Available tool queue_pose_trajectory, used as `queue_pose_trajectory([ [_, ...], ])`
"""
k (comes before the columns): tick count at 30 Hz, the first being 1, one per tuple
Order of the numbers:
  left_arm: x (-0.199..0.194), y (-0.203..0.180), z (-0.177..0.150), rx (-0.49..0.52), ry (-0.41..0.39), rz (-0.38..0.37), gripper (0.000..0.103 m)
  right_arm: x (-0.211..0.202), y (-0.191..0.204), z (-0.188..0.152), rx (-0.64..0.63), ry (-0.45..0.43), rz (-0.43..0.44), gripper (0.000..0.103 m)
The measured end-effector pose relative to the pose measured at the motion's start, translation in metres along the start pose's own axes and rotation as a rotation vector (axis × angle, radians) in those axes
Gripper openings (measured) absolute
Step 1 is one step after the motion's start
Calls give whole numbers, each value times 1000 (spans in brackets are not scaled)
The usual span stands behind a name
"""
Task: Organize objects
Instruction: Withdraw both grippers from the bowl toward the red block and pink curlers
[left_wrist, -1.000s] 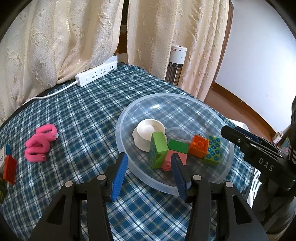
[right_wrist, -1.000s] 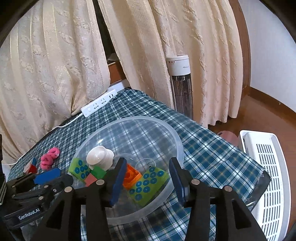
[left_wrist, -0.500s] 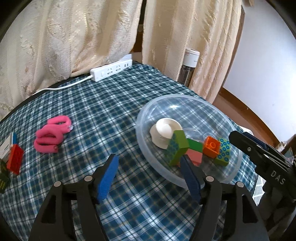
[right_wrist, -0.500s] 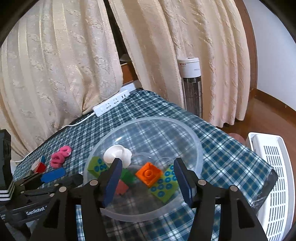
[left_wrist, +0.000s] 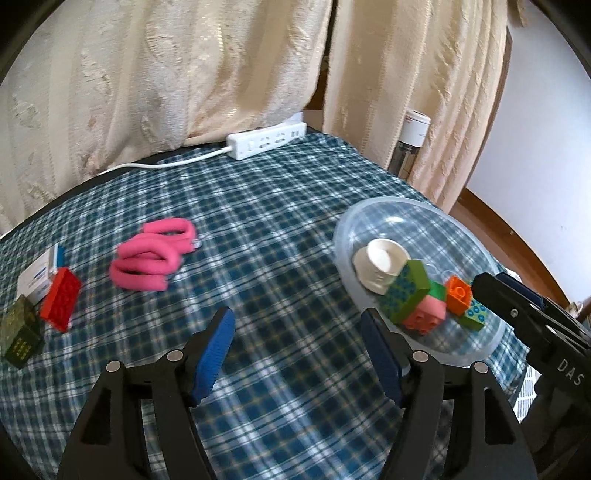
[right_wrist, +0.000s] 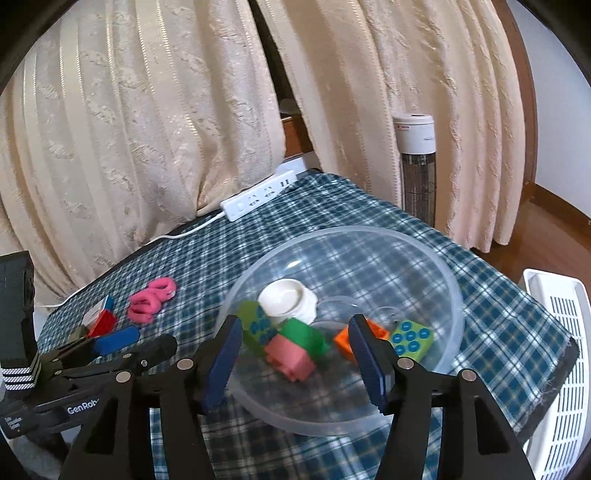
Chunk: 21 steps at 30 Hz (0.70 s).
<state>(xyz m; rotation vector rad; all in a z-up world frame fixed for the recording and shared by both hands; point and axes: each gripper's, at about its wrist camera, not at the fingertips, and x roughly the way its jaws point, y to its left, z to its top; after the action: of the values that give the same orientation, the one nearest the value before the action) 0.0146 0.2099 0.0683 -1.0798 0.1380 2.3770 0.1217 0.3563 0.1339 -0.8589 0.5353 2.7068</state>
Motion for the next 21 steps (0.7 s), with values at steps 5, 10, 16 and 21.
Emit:
queue_pose_trajectory([
  [5,-5,22,-3,-26,-7,42,72,3,13,-1,-23,13,20,63],
  [10,-10,48,-6,-64,-12,84,72,6,28,-4,-48,23,45,71],
  [16,-13,78,-8,-102,-16,137,72,10,44,-6,-66,39,69,72],
  [21,-17,101,-7,-125,-22,180,72,13,55,-8,-77,48,79,72],
])
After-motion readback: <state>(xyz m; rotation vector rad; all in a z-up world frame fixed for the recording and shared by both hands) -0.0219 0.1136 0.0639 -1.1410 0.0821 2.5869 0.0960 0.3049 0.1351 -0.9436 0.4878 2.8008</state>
